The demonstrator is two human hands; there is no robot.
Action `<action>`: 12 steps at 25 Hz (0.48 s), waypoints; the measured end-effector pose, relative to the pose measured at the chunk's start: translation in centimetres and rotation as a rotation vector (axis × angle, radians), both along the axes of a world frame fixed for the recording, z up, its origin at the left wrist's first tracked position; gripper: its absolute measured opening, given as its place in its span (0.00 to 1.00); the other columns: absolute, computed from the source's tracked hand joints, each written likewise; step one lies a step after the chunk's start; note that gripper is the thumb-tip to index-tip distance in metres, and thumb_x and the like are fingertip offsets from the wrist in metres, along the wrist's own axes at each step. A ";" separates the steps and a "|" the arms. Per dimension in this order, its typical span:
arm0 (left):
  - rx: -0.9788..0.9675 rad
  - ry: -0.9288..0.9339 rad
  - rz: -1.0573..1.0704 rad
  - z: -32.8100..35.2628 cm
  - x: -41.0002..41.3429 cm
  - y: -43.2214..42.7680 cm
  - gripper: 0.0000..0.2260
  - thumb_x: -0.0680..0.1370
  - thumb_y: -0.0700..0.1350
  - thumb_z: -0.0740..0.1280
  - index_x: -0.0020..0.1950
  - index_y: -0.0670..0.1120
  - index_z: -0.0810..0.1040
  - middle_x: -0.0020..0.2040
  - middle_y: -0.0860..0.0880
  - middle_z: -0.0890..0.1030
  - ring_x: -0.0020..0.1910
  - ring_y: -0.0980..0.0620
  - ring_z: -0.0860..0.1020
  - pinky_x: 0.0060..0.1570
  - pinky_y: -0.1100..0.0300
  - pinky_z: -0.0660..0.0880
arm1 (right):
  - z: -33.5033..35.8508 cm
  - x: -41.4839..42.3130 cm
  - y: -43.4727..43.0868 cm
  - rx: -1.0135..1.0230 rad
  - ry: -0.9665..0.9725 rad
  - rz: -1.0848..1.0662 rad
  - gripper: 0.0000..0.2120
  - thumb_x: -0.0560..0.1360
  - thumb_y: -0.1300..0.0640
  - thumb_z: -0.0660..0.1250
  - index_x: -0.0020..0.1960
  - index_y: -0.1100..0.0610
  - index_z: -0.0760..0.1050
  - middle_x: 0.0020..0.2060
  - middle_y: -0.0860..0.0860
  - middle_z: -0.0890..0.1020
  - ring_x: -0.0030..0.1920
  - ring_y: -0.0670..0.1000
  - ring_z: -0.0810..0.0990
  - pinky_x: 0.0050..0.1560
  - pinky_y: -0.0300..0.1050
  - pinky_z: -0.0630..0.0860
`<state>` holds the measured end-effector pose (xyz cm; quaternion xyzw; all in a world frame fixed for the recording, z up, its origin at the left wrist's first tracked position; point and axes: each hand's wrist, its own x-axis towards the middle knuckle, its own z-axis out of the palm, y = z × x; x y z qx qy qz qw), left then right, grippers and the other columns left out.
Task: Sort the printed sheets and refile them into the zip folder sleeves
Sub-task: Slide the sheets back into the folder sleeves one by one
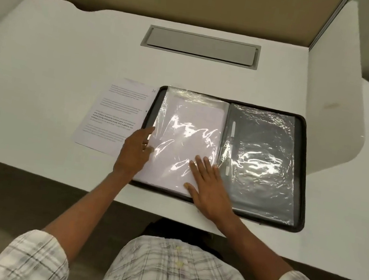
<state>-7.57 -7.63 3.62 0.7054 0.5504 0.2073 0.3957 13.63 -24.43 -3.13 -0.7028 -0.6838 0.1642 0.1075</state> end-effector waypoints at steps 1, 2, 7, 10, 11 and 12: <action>0.026 0.016 -0.013 -0.6 -0.3 -0.4 0.23 0.79 0.34 0.70 0.72 0.51 0.76 0.62 0.52 0.78 0.55 0.57 0.78 0.59 0.68 0.76 | 0.1 -0.1 -0.1 0.001 -0.007 0.007 0.32 0.86 0.39 0.46 0.84 0.53 0.47 0.83 0.50 0.44 0.82 0.51 0.39 0.82 0.58 0.46; 0.059 0.041 -0.027 -1.3 -0.7 -0.6 0.20 0.80 0.35 0.70 0.70 0.50 0.78 0.62 0.52 0.78 0.56 0.57 0.78 0.62 0.65 0.76 | 0.0 -0.2 -0.2 0.002 -0.019 0.007 0.32 0.86 0.39 0.46 0.84 0.52 0.47 0.83 0.49 0.43 0.82 0.51 0.38 0.82 0.58 0.45; 0.200 0.227 -0.152 -4.0 -2.2 -0.7 0.11 0.83 0.44 0.67 0.64 0.46 0.84 0.70 0.49 0.78 0.70 0.50 0.73 0.71 0.60 0.67 | 0.5 -0.3 -0.4 0.000 -0.005 0.001 0.31 0.86 0.39 0.49 0.84 0.51 0.44 0.83 0.48 0.42 0.82 0.50 0.38 0.82 0.55 0.44; 0.275 0.143 -0.190 -3.8 -3.5 0.0 0.11 0.83 0.45 0.69 0.63 0.47 0.84 0.68 0.50 0.78 0.68 0.53 0.74 0.69 0.60 0.69 | 0.3 -0.2 -0.5 0.014 -0.016 -0.013 0.31 0.86 0.39 0.49 0.84 0.50 0.45 0.83 0.47 0.43 0.82 0.49 0.39 0.82 0.54 0.44; 0.294 0.073 -0.175 -3.5 -4.2 0.9 0.10 0.82 0.44 0.70 0.63 0.46 0.84 0.67 0.50 0.79 0.67 0.53 0.76 0.69 0.60 0.69 | 0.4 -0.2 -0.5 0.021 -0.008 -0.027 0.31 0.86 0.38 0.50 0.84 0.50 0.47 0.83 0.47 0.45 0.83 0.49 0.41 0.82 0.53 0.44; 0.292 -0.001 -0.135 -3.1 -5.0 2.1 0.10 0.82 0.43 0.70 0.62 0.46 0.84 0.65 0.50 0.80 0.65 0.53 0.77 0.69 0.58 0.71 | 0.5 -0.4 -0.4 0.024 -0.003 -0.050 0.31 0.85 0.38 0.50 0.84 0.50 0.49 0.83 0.46 0.47 0.83 0.48 0.42 0.82 0.54 0.46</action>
